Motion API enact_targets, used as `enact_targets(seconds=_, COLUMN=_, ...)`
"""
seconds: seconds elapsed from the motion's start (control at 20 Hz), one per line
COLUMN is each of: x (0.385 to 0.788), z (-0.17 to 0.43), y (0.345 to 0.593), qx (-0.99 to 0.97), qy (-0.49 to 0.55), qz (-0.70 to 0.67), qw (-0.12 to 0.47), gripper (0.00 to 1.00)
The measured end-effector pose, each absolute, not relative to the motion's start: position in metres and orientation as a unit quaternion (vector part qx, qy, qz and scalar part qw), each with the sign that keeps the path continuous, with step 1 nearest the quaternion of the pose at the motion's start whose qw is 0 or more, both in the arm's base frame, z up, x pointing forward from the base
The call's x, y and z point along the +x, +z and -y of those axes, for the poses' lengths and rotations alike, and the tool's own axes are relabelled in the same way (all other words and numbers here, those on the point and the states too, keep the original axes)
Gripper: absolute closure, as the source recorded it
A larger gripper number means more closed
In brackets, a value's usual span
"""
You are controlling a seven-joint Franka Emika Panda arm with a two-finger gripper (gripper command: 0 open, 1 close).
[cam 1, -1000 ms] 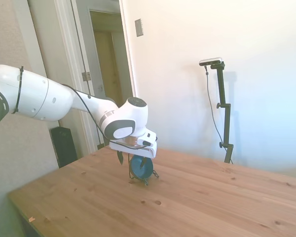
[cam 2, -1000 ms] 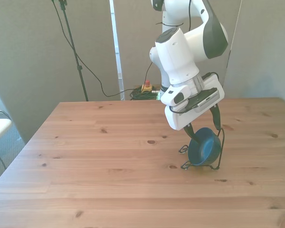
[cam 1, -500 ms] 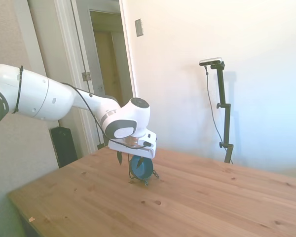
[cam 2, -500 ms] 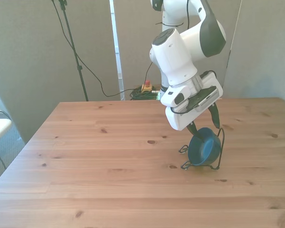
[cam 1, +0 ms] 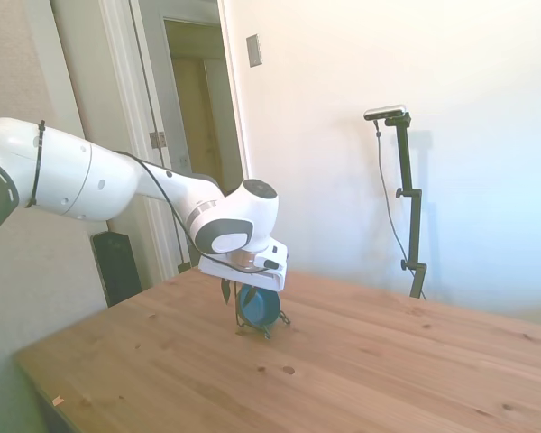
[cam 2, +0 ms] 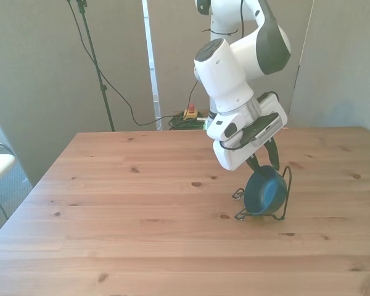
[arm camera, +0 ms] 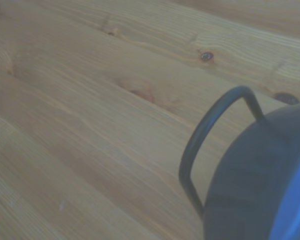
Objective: Unload the bowl
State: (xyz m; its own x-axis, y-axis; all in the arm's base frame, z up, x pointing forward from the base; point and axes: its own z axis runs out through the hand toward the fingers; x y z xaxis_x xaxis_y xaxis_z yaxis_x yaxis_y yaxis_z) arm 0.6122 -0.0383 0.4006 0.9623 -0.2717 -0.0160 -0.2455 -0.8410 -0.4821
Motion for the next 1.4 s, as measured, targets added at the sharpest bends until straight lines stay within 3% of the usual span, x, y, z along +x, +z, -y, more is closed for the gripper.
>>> enact_targets(seconds=0.3, x=0.622, z=0.043, y=0.396, qx=-0.956, qy=-0.009, qz=-0.134, qw=0.259, gripper=1.0)
enact_targets(seconds=0.8, x=0.63, z=0.057, y=0.41, qx=-0.945, qy=-0.002, qz=-0.139, qw=0.295, gripper=1.0)
enact_targets(seconds=1.15, x=0.626, z=0.073, y=0.435, qx=-0.938, qy=-0.029, qz=-0.146, qw=0.312, gripper=1.0)
enact_targets(seconds=1.4, x=0.584, z=0.083, y=0.463, qx=-0.937, qy=-0.037, qz=-0.134, qw=0.319, gripper=1.0)
